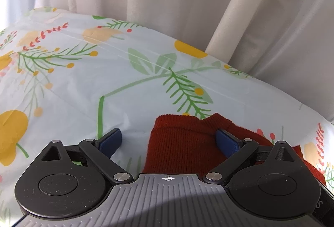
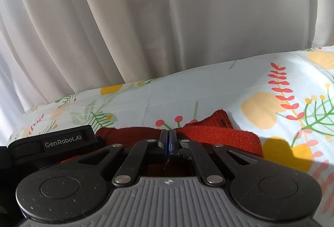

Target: Fold small clothes

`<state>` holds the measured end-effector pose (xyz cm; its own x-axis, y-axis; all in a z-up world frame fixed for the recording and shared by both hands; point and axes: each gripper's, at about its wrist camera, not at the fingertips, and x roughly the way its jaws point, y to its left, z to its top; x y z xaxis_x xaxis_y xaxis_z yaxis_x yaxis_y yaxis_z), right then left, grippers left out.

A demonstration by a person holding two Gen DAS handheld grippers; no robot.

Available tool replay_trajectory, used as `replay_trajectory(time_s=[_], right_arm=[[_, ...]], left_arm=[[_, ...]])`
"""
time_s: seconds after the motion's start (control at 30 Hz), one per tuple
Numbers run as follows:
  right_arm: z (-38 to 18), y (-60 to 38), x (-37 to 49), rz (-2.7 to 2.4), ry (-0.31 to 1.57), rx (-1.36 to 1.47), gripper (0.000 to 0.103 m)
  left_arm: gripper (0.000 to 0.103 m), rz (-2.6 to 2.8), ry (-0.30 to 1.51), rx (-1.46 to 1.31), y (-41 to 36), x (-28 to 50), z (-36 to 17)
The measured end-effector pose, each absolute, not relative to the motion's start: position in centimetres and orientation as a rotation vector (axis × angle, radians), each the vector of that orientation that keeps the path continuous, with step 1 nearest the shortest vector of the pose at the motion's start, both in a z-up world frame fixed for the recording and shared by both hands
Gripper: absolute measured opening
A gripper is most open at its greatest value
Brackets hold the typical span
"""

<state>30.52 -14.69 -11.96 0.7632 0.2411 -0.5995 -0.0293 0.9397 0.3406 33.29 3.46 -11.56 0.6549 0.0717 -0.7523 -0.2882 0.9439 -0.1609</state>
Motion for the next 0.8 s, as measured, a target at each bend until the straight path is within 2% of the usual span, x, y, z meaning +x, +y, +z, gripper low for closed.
replay_trajectory(time_s=[0.23, 0.3, 0.33, 0.37, 0.4, 0.43, 0.6, 0.7, 0.8], right_arm=[[-10.0, -16.0, 27.1, 0.191, 0.775, 0.342, 0.003], [-9.1, -18.0, 23.5, 0.200, 0.765, 0.379, 0.018], [-8.7, -19.3, 21.6, 0.210, 0.762, 0.414, 0.021], [-8.4, -20.8, 19.6, 0.211, 0.776, 0.463, 0.028], [-8.4, -22.3, 17.8, 0.204, 0.791, 0.508, 0.043], [-8.5, -23.9, 15.9, 0.169, 0.818, 0.559, 0.049], [-10.2, -28.3, 9.7, 0.197, 0.872, 0.832, 0.052], [-11.1, -28.0, 9.6, 0.292, 0.873, 0.968, 0.052], [-11.3, -26.0, 11.0, 0.265, 0.883, 0.943, 0.052]], left_arm=[[0.100, 0.110, 0.861, -0.358, 6.2, 28.3, -10.1], [0.100, 0.064, 0.832, -0.383, 7.5, 24.6, -9.2], [0.100, 0.049, 0.812, -0.386, 8.0, 22.5, -8.7], [0.100, 0.060, 0.810, -0.379, 8.3, 20.5, -8.3], [0.100, 0.066, 0.801, -0.372, 8.6, 18.4, -8.1], [0.100, 0.063, 0.784, -0.369, 8.7, 16.3, -7.9], [0.100, 0.016, 0.768, -0.222, 7.1, 9.0, -8.3], [0.098, -0.027, 0.777, -0.095, 5.4, 8.2, -9.3], [0.098, -0.031, 0.790, -0.048, 3.9, 9.2, -10.4]])
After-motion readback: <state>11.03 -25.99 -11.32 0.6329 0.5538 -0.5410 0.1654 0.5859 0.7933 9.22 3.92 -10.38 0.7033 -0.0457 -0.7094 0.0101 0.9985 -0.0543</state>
